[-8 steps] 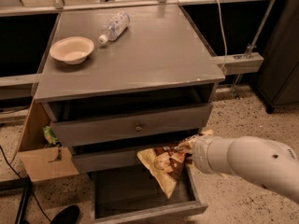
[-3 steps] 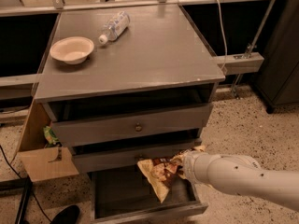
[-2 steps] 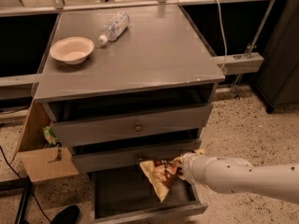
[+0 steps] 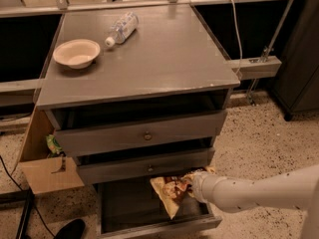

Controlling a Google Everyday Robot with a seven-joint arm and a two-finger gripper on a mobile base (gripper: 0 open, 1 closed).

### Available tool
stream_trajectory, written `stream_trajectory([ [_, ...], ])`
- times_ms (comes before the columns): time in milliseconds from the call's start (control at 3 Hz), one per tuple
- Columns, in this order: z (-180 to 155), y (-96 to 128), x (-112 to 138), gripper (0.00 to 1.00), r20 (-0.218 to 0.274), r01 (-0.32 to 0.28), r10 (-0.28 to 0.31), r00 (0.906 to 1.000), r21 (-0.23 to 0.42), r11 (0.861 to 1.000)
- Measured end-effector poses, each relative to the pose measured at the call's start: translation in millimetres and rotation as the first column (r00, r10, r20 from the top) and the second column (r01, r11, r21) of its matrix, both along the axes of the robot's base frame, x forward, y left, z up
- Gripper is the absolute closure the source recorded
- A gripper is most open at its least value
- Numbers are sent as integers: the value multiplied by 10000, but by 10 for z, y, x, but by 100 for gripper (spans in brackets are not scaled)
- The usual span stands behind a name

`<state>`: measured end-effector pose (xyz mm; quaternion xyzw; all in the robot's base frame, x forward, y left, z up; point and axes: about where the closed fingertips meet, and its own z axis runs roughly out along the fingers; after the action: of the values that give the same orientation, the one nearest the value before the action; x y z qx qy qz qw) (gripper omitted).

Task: Place brown chip bag into bottom drawer

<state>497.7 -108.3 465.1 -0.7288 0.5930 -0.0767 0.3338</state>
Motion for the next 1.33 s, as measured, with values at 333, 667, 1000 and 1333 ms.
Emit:
stream_trajectory([
  [333,-293,67,-11,100,92,96,-99,9999,286,9995],
  [667,-924,310,72,100,694,-337,274,9972,922,9952],
  [1000,-924,310,72,100,694,-337,274,9972,922,9952],
  [1333,-1047,332,116,100,778,-364,287,9966,999,9943],
])
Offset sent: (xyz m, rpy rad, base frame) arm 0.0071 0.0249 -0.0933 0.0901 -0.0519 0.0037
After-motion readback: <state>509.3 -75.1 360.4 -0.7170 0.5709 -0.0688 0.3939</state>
